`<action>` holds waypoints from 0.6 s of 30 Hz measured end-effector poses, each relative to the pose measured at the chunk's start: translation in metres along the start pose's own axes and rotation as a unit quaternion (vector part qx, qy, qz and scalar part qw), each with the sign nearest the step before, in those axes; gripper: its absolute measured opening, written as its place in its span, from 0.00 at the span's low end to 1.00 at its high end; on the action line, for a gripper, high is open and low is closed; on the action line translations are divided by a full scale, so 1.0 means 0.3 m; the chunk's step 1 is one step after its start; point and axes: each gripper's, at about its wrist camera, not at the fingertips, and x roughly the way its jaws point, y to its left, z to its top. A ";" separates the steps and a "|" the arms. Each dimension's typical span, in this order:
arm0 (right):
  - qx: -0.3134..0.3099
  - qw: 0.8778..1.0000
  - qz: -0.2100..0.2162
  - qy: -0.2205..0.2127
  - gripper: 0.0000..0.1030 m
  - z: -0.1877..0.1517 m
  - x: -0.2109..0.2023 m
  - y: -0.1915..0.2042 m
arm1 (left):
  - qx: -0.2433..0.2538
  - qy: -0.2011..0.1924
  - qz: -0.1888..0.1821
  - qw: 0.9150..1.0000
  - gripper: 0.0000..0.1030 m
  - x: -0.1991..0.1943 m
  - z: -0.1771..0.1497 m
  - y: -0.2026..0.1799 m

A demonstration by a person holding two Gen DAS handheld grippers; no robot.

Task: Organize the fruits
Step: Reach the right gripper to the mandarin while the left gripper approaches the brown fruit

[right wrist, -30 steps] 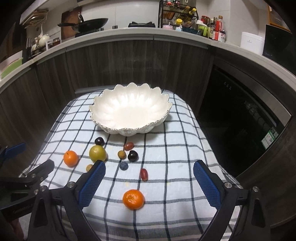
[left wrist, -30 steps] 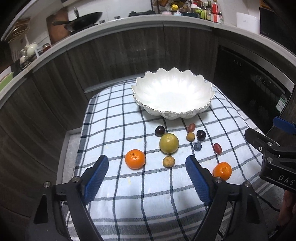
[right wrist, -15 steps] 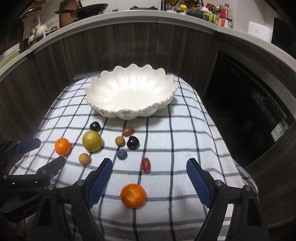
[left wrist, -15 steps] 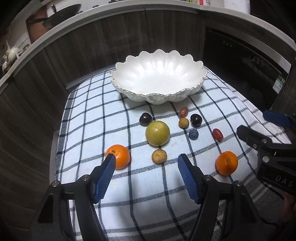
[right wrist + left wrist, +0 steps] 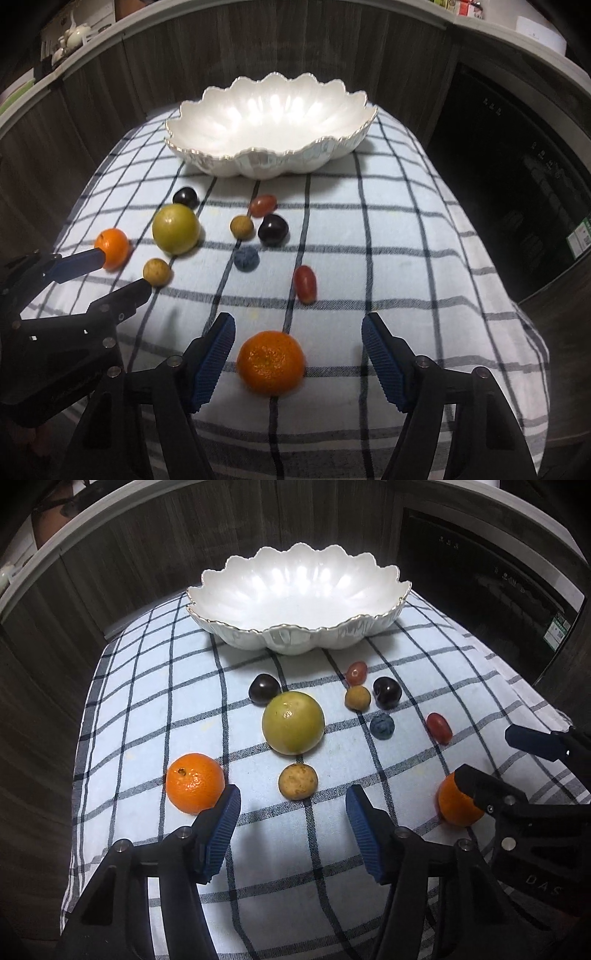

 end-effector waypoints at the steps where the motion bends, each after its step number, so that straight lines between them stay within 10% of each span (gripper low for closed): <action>1: 0.000 1.000 0.001 0.005 0.67 -0.002 0.009 0.003 | 0.002 -0.001 0.001 1.000 0.57 0.005 -0.001 -0.001; 18: -0.003 0.998 0.022 0.058 0.62 -0.028 0.095 0.018 | 0.014 0.023 -0.018 0.999 0.48 0.102 -0.007 -0.010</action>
